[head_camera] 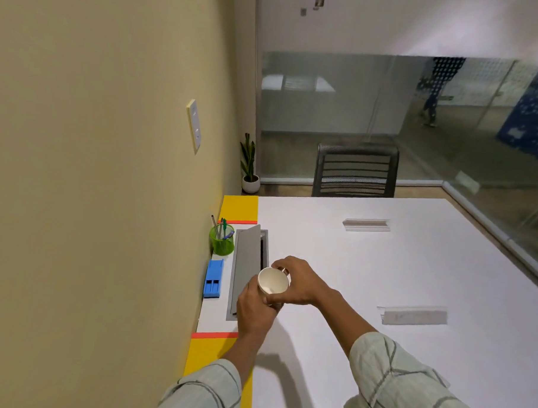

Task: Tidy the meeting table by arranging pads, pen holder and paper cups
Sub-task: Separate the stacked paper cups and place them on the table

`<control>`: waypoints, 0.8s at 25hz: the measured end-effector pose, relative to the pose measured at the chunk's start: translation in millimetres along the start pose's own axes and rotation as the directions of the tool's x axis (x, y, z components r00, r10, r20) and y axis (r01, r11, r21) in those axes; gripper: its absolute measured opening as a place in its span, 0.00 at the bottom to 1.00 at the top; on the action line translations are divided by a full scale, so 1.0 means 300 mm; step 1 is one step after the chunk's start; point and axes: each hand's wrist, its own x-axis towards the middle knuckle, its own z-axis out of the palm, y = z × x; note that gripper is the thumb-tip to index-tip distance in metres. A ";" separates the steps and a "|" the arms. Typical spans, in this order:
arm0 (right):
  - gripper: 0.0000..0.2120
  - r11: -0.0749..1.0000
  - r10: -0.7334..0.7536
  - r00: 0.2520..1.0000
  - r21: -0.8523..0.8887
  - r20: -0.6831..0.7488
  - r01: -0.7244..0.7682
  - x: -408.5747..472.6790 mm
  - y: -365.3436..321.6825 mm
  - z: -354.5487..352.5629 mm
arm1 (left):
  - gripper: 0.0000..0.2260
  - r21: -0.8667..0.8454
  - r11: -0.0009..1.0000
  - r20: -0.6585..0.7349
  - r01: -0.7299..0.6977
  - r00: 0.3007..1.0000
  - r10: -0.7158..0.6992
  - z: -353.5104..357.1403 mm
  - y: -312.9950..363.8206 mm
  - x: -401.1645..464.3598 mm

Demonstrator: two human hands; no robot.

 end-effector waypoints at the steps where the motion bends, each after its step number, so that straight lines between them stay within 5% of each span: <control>1: 0.34 1.000 0.004 1.000 -0.010 -0.016 -0.004 -0.022 0.015 -0.026 | 0.30 -0.011 1.000 0.010 -0.019 1.000 0.019 0.016 0.027 -0.010; 20: 0.34 0.963 0.220 0.946 -0.100 -0.239 -0.249 -0.790 0.313 -0.463 | 0.23 -0.132 0.957 0.247 -0.258 0.926 0.284 0.390 0.511 -0.536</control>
